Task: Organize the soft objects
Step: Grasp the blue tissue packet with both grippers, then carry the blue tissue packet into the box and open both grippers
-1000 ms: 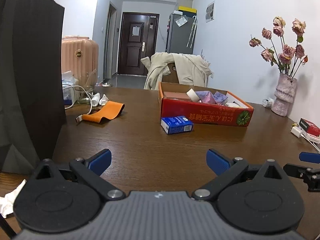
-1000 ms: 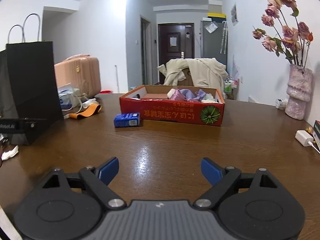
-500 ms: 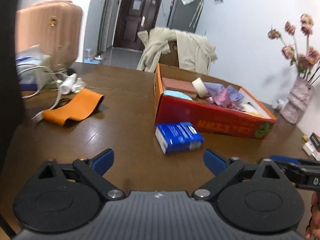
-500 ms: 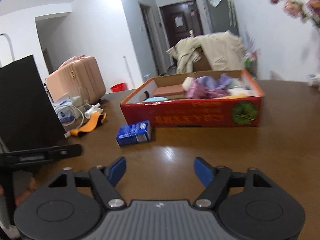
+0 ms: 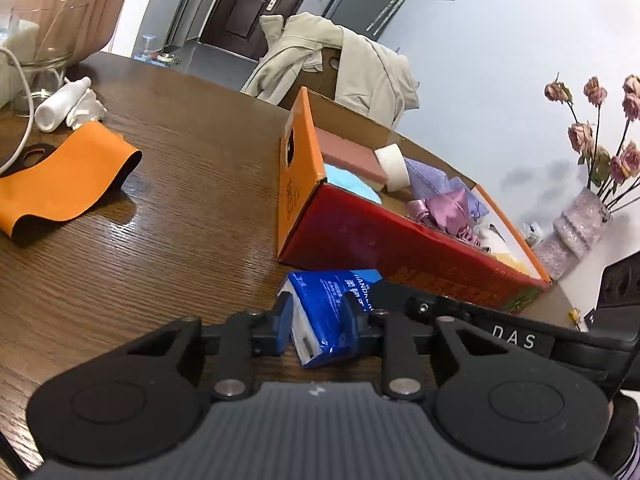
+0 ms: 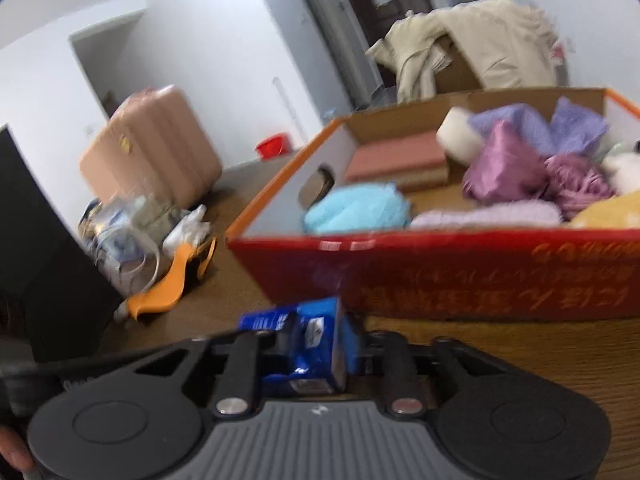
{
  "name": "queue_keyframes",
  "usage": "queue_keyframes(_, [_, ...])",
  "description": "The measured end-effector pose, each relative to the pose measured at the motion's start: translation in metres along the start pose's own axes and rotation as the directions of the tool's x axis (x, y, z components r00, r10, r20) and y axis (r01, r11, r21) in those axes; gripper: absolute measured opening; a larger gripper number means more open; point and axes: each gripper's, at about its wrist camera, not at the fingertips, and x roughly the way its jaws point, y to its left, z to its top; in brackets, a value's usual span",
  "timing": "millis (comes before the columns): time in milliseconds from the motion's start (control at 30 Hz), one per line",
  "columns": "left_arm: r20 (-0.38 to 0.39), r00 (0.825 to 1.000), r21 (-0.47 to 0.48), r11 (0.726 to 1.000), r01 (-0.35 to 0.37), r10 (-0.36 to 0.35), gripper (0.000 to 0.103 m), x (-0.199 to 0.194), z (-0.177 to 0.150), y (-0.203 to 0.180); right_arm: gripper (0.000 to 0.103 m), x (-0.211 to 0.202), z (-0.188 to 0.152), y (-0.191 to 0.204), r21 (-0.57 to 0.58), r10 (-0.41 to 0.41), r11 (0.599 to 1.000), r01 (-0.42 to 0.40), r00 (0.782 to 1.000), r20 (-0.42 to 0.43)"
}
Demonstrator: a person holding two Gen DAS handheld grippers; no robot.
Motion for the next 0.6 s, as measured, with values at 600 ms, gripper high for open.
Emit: queue_keyframes(600, [0.114,0.991,0.115,0.992,0.06,-0.073,0.025,-0.084,-0.045,-0.068,0.019,-0.1,-0.038,0.039,-0.036,-0.025,0.999,0.029,0.995,0.101])
